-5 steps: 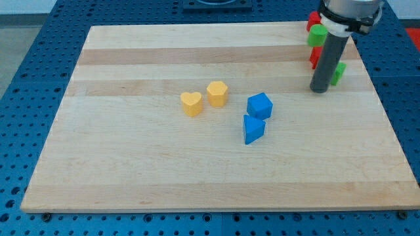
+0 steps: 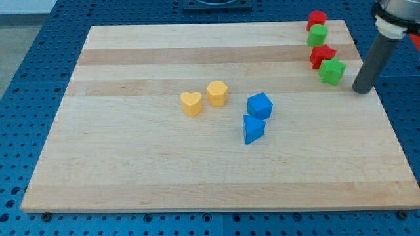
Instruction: Push the green star close to red star
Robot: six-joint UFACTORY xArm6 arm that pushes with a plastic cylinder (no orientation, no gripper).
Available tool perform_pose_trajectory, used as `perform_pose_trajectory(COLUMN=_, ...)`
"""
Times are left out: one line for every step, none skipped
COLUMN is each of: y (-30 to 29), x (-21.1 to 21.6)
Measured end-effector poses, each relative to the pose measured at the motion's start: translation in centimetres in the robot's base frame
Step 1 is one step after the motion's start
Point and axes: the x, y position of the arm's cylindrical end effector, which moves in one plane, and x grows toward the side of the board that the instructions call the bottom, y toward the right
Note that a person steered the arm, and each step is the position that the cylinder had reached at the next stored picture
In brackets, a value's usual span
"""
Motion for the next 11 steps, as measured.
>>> perform_pose_trajectory(y=0.9, x=-1.5)
perform_pose_trajectory(y=1.0, x=-3.1)
perform_pose_trajectory(y=1.0, x=-4.2)
perform_pose_trajectory(y=1.0, x=-4.2)
perform_pose_trajectory(y=0.3, x=-4.2)
perform_pose_trajectory(y=-0.3, x=-4.2)
perform_pose_trajectory(y=-0.4, x=-4.2)
perform_pose_trajectory(y=-0.4, x=-4.1)
perform_pose_trajectory(y=-0.7, x=-3.9)
perform_pose_trajectory(y=-1.2, x=-3.8)
perform_pose_trajectory(y=-1.6, x=-3.8)
